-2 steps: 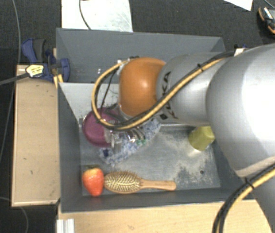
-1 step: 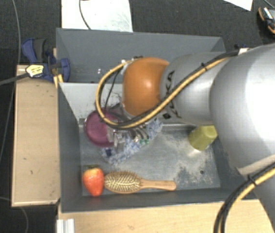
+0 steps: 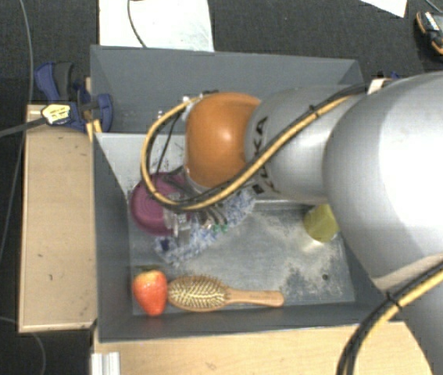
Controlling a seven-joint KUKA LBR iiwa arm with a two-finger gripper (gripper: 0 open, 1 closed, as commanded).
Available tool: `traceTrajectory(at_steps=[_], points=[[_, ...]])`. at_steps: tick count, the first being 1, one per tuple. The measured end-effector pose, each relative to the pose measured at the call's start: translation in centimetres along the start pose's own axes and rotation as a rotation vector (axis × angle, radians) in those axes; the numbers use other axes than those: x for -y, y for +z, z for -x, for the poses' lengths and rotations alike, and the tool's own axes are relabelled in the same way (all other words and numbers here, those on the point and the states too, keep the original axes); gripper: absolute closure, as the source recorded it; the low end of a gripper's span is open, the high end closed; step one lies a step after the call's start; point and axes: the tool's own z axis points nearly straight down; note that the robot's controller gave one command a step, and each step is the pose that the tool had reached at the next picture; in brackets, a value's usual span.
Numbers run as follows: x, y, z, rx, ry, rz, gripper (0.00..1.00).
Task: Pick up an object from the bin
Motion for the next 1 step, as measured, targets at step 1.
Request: traceTrajectory(at_steps=[1], points=[[0.88,-2.14,-0.31,-0.001,-0.016,-0.001,1.00]])
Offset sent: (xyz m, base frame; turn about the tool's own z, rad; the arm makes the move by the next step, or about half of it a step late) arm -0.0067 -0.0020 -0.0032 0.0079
